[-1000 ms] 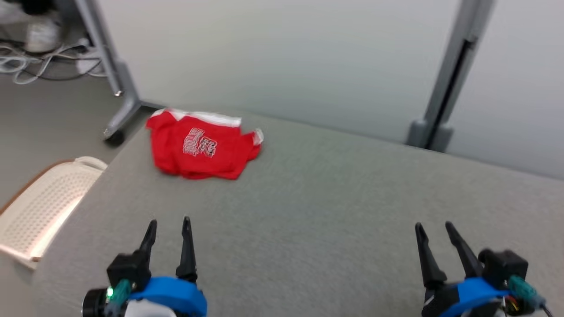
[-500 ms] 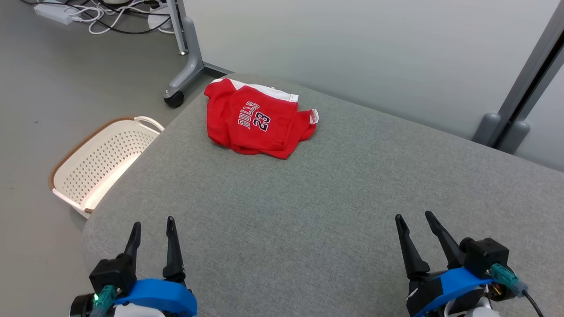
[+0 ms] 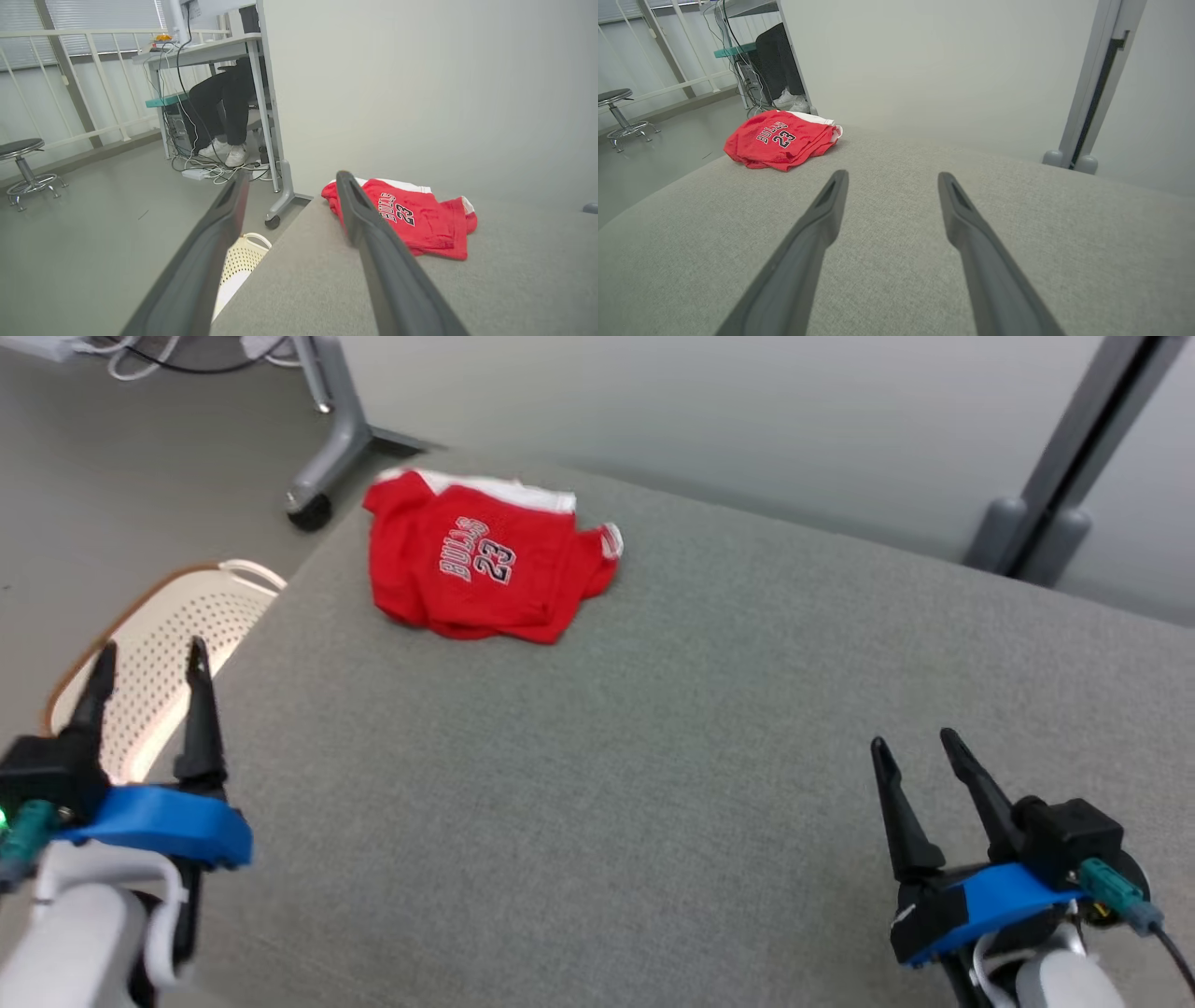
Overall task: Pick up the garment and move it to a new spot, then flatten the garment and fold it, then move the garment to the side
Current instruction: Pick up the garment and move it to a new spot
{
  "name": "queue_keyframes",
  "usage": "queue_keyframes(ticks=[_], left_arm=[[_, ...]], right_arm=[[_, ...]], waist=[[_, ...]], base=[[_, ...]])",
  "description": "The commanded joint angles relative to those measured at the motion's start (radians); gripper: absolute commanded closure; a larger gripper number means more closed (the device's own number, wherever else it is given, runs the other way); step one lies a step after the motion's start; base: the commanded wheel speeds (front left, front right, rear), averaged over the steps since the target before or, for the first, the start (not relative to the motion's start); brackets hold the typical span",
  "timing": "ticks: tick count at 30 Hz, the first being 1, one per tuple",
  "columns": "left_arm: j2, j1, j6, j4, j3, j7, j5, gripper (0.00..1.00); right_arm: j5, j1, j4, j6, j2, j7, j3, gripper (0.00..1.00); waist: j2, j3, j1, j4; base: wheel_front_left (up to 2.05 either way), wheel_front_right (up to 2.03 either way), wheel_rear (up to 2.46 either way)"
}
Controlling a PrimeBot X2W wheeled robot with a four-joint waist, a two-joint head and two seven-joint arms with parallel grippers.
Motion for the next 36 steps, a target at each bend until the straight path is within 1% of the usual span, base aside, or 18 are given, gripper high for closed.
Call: queue_keyframes(ticks=[1,4,7,10,13,16,20,24,26,29,33,36], left_arm=[[0.018,-0.031,-0.004,-0.011,0.016,0.009,-0.001,0.00],[0.077,-0.151,-0.020,-0.031,0.055,0.060,-0.008,0.00],[0.124,-0.266,-0.040,-0.003,0.080,0.126,-0.025,0.00],[0.146,-0.379,-0.065,0.072,0.107,0.211,-0.072,0.00],[0.185,-0.463,-0.070,0.165,0.111,0.280,-0.074,0.00],[0.201,-0.515,-0.066,0.252,0.122,0.313,-0.083,0.00],[0.193,-0.550,-0.083,0.344,0.113,0.341,-0.098,0.00],[0.151,-0.557,-0.106,0.432,0.088,0.344,-0.110,0.00],[0.137,-0.569,-0.118,0.474,0.075,0.350,-0.113,0.00],[0.134,-0.580,-0.135,0.529,0.054,0.355,-0.100,0.00],[0.123,-0.604,-0.148,0.585,0.051,0.357,-0.112,0.00],[0.111,-0.617,-0.162,0.628,0.048,0.383,-0.129,0.00]], right_arm=[[-0.011,-0.019,-0.020,0.000,-0.003,0.006,-0.004,0.00],[-0.040,-0.038,-0.077,0.000,-0.004,0.037,-0.020,0.00],[-0.066,-0.064,-0.135,0.000,-0.003,0.068,-0.023,0.00],[-0.091,-0.090,-0.191,0.000,-0.004,0.097,-0.013,0.00],[-0.116,-0.119,-0.245,0.000,-0.003,0.125,0.019,0.00],[-0.131,-0.140,-0.290,0.000,-0.004,0.149,0.035,0.00],[-0.150,-0.158,-0.341,0.000,-0.003,0.168,0.046,0.00],[-0.162,-0.161,-0.372,0.000,-0.003,0.175,0.025,0.00],[-0.165,-0.160,-0.382,0.000,-0.003,0.173,0.026,0.00],[-0.163,-0.166,-0.399,0.000,-0.004,0.171,0.024,0.00],[-0.167,-0.171,-0.417,0.000,-0.003,0.169,0.014,0.00],[-0.166,-0.167,-0.420,0.000,-0.003,0.166,0.010,0.00]], waist=[[-0.0002,0.011,-0.0004,-0.011],[-0.0002,0.060,-0.0004,-0.056],[-0.0002,0.116,-0.0004,-0.108],[-0.0002,0.173,-0.0004,-0.163],[-0.0002,0.238,-0.0004,-0.225],[-0.0002,0.299,-0.0004,-0.279],[-0.0002,0.378,-0.0004,-0.332],[-0.0002,0.434,-0.0004,-0.359],[-0.0002,0.453,-0.0004,-0.369],[-0.0002,0.478,-0.0004,-0.386],[-0.0002,0.500,-0.0004,-0.398],[-0.0002,0.506,-0.0004,-0.403]], base=[[0.00,0.00,0.00],[0.00,0.00,0.00],[0.00,0.00,0.00],[0.00,0.00,0.00],[0.00,0.00,0.00],[0.00,0.00,0.00],[0.00,0.00,0.00],[0.00,0.00,0.00],[0.00,0.00,0.00],[0.00,0.00,0.00],[0.00,0.00,0.00],[0.00,0.00,0.00]])
